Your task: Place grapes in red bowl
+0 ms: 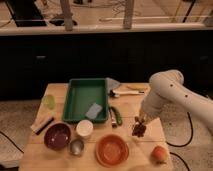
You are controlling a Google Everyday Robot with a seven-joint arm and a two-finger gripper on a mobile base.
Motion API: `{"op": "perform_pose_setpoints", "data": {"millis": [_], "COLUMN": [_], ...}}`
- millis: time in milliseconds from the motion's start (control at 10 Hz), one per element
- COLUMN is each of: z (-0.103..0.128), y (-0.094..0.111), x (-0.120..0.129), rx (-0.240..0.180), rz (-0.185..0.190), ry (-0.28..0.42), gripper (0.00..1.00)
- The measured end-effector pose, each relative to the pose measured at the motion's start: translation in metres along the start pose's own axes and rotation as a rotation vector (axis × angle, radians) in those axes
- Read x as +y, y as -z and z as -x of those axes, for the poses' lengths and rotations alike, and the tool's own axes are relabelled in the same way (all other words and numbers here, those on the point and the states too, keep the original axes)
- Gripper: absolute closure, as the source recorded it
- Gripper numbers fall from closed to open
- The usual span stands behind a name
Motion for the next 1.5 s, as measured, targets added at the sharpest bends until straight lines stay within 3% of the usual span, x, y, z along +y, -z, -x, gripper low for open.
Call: {"op": "perform_pose_setpoints", "data": {"millis": [1500], "z": [0.051], "y": [-0.025], "x": [0.013], "rx": [-0.020], "rz": [0.057], "ry": [0.079], "gripper": [0.98]}}
